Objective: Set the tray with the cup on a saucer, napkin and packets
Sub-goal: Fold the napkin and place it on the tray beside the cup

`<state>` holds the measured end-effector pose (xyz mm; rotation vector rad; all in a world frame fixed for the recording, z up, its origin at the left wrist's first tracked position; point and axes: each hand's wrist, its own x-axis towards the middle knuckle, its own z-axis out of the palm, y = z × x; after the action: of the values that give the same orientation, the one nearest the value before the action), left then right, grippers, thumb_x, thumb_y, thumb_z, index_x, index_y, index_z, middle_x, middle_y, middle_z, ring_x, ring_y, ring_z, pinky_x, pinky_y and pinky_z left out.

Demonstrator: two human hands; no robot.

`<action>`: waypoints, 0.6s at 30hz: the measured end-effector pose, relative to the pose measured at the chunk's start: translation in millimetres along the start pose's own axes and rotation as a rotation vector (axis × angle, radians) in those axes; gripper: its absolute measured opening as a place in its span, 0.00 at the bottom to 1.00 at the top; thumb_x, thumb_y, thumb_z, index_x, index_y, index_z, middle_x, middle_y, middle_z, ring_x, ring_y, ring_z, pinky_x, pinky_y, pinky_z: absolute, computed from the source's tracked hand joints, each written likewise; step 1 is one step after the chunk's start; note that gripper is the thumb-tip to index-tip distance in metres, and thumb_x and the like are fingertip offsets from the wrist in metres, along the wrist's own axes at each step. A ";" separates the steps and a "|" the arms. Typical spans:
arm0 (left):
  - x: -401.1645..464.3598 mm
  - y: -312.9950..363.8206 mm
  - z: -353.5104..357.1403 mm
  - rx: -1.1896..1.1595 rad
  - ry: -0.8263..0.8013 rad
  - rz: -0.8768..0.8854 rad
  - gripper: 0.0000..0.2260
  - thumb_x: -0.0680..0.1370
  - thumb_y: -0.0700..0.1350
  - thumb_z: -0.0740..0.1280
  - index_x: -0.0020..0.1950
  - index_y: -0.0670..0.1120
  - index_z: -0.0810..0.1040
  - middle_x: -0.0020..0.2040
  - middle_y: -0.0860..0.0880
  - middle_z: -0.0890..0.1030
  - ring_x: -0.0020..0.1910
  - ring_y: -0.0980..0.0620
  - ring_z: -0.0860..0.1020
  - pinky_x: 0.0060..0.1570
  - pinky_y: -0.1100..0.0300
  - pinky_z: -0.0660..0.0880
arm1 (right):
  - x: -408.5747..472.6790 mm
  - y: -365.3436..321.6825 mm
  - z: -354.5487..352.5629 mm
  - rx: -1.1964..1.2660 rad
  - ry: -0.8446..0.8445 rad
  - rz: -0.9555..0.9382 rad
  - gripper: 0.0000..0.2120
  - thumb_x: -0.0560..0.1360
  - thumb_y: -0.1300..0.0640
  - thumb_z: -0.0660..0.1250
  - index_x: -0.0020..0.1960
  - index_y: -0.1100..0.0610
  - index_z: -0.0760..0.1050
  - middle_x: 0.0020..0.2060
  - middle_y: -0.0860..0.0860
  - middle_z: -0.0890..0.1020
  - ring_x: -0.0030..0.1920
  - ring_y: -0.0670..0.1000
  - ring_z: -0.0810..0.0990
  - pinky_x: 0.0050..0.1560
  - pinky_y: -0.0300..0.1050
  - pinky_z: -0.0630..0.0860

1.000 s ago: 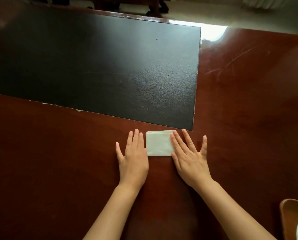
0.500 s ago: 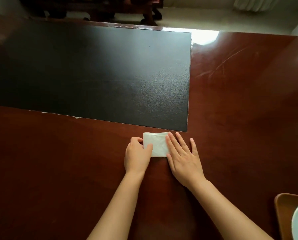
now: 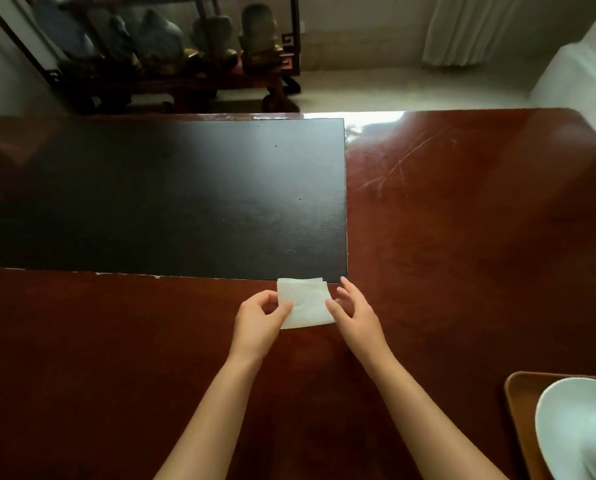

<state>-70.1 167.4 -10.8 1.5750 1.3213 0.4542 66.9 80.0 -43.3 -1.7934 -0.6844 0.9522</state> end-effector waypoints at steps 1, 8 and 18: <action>-6.0 6.0 -2.1 -0.044 -0.026 0.005 0.03 0.76 0.44 0.68 0.43 0.52 0.79 0.43 0.54 0.81 0.46 0.56 0.79 0.41 0.61 0.78 | -6.2 -8.7 -5.8 0.196 -0.024 0.110 0.25 0.76 0.53 0.65 0.71 0.55 0.62 0.64 0.52 0.74 0.60 0.48 0.75 0.54 0.45 0.77; -56.8 44.2 3.6 -0.201 -0.204 0.006 0.01 0.75 0.48 0.69 0.44 0.54 0.79 0.46 0.52 0.82 0.46 0.54 0.81 0.39 0.63 0.79 | -62.0 -46.6 -58.1 0.381 -0.003 0.138 0.09 0.73 0.64 0.68 0.53 0.61 0.78 0.49 0.59 0.83 0.48 0.56 0.84 0.48 0.52 0.81; -134.9 83.5 47.6 -0.356 -0.317 0.155 0.03 0.74 0.40 0.70 0.42 0.47 0.82 0.35 0.51 0.85 0.34 0.56 0.82 0.31 0.66 0.78 | -154.2 -47.3 -148.1 0.348 0.230 -0.023 0.07 0.72 0.66 0.68 0.43 0.56 0.81 0.40 0.55 0.85 0.43 0.54 0.84 0.44 0.49 0.81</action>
<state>-34.4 32.9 79.1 1.3850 0.8302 0.4828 106.7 -94.8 82.4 -1.5497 -0.3681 0.7798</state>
